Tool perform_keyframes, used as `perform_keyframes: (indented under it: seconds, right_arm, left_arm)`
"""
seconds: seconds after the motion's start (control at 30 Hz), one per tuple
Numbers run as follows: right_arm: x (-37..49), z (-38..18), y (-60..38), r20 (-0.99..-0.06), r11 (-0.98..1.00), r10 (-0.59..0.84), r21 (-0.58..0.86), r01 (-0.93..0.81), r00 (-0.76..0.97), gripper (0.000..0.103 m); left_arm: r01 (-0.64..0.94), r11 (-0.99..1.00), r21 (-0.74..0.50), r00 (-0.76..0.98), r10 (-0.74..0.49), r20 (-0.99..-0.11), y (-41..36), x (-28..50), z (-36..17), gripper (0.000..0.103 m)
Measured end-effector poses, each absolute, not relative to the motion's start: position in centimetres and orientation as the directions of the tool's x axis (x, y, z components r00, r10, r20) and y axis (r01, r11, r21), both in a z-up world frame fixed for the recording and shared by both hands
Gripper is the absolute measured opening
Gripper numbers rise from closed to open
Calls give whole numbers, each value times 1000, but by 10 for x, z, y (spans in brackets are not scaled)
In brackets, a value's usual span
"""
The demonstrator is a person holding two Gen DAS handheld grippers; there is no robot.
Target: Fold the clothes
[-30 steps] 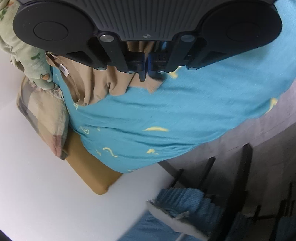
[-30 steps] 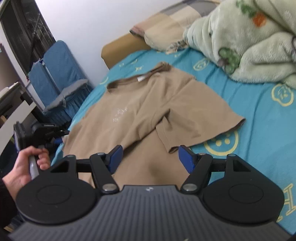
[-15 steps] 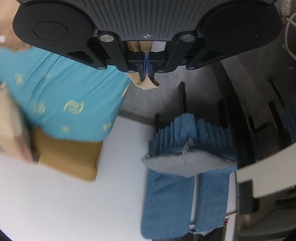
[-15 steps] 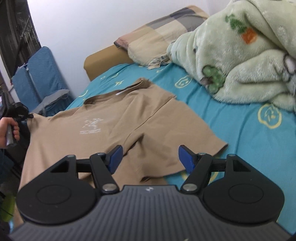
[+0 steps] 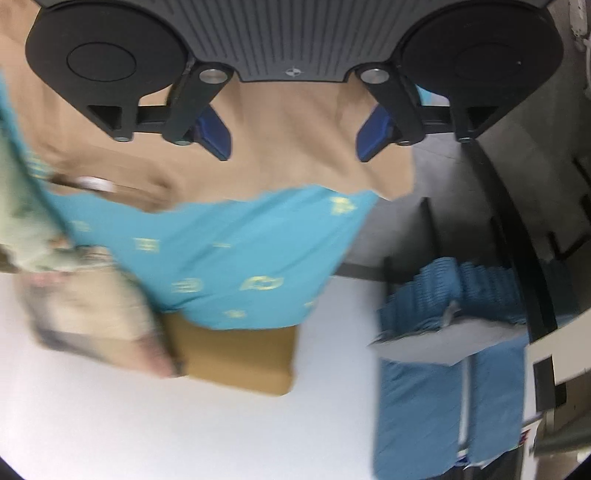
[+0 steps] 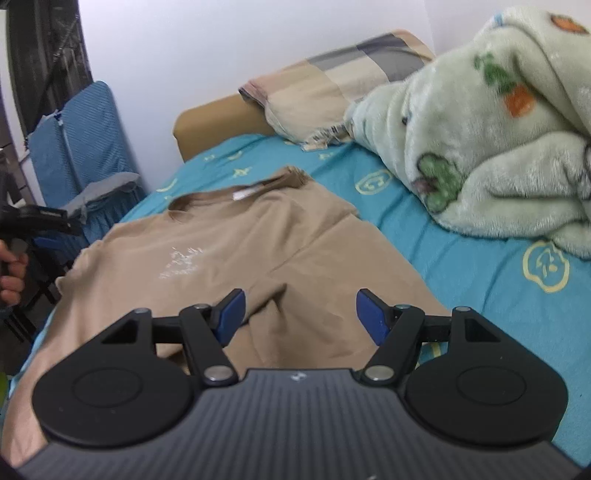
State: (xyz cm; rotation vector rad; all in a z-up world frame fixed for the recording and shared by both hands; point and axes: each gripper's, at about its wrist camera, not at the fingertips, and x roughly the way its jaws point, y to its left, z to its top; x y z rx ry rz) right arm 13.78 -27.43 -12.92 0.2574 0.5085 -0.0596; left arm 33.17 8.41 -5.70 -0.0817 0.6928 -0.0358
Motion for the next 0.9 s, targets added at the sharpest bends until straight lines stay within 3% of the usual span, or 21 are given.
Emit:
perform_keyframes:
  seconds: [0.07,0.3,0.47,0.9]
  right_arm:
    - [131,-123,-271,-470,970,9,217,106,883,70]
    - [104,-98,-261,-413,981,10,178,70,911,69]
    - [69,-78,-269,-418,962,32,259,85,908,69]
    - [46,-80,-266,-445,973,-8,202,109,895,69]
  left_arm:
    - [27,995,-94,779,-80,-622,66,294,-43,83]
    - [122,985,-119,801,-169,-574,7,166,-8,83]
    - [187,968,-169,798,-250,-548,-16,100,-15,84]
    - [228,957,-178,789,-289,-542,-5,69,-42,85]
